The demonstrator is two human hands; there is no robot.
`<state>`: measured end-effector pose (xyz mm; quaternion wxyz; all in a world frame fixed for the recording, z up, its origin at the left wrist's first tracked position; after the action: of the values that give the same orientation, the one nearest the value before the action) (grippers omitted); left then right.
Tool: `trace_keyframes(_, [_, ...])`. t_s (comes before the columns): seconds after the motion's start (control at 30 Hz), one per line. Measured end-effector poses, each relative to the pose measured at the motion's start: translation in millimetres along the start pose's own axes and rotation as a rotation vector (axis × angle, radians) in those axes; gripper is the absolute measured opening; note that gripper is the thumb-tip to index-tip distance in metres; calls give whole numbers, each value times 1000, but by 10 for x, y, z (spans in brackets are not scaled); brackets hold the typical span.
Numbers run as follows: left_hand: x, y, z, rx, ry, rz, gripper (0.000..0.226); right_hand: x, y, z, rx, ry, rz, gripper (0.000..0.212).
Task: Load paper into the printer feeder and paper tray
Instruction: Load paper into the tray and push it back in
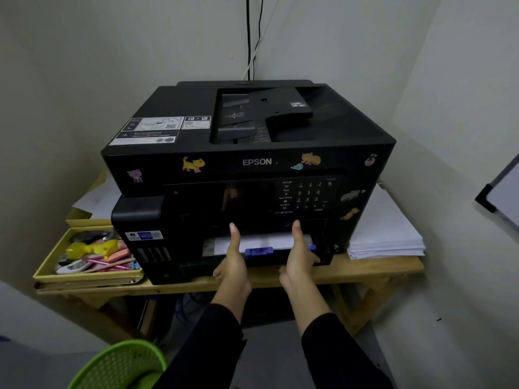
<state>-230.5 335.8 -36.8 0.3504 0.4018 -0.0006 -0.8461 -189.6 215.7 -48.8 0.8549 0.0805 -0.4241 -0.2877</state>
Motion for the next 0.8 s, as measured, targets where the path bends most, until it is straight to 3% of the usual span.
trace_keyframes(0.2, [-338, 141, -63, 109, 163, 111, 153, 111, 223, -143, 91, -10, -96, 139])
trace_keyframes(0.43, [-386, 220, -150, 38, 162, 263, 150, 132, 349, -234, 40, 8, -202, 145])
trace_keyframes(0.8, [-370, 222, -187, -67, 146, 314, 143, 143, 366, -258, 14, 26, -146, 146])
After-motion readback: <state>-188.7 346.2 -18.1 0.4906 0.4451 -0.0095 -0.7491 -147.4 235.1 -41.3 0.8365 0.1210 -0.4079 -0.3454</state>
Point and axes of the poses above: each hand's wrist, its own z-axis away from the middle knuckle, its own y-axis out of the palm, x = y × z, the point moved 6 cm from there along -z, towards the middle knuckle, and after that the axes turned 7 degrees about x, right-handed, at the moved point
